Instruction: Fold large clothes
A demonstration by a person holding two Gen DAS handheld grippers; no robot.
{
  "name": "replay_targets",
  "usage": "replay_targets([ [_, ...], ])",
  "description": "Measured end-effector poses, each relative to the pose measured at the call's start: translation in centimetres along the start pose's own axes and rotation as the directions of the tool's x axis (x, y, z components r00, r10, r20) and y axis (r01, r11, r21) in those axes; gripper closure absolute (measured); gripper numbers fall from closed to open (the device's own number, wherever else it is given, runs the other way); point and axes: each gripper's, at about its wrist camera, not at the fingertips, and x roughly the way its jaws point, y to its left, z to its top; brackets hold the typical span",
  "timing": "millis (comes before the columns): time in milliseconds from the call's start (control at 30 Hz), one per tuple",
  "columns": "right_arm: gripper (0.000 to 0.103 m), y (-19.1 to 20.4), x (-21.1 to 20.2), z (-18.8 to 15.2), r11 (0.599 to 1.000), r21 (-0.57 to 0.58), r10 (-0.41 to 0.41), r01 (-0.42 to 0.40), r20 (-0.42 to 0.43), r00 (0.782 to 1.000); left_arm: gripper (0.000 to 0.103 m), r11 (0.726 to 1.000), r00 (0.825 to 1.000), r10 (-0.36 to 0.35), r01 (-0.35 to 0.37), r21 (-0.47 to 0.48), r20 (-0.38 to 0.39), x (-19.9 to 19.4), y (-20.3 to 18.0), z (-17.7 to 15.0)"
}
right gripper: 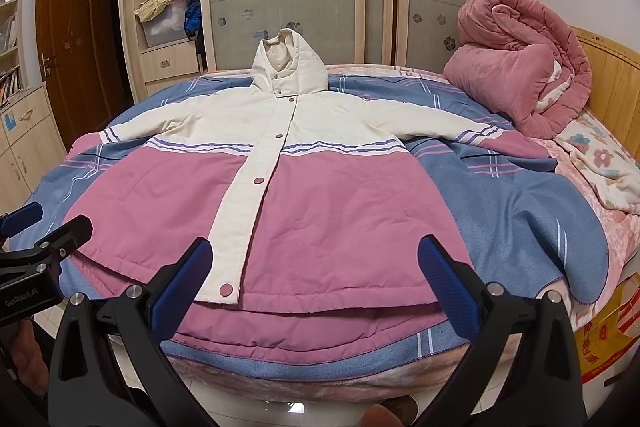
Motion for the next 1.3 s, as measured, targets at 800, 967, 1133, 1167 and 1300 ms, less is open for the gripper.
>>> replay_targets([
  [800,0.001,0.02,-0.06,-0.08,1.0,0.0,0.001,-0.001,0.0,1.0,0.002,1.0,1.0,-0.004,0.004,0.001,-0.005,0.16,-0.37,-0.16],
  [967,0.001,0.0,-0.06,-0.05,1.0,-0.001,0.002,-0.002,-0.003,1.0,0.002,1.0,1.0,-0.006,0.006,0.002,-0.005,0.18,-0.4,-0.23],
  [1133,0.001,-0.03,-0.05,-0.07,1.0,0.0,0.002,-0.002,-0.001,1.0,0.002,1.0,1.0,-0.007,0.007,0.002,-0.005,0.34,-0.61,-0.24],
  [1167,0.001,-0.02,-0.04,-0.04,1.0,0.0,0.0,0.0,-0.001,1.0,0.002,1.0,1.0,-0.007,0.007,0.002,-0.006,0.33,-0.61,-0.25],
  [1300,0.001,-0.17,0.0,-0.02,1.0,0.002,0.001,-0.001,-0.001,1.0,0.002,1.0,1.0,-0.006,0.006,0.006,-0.007,0.32,-0.64,-0.18],
])
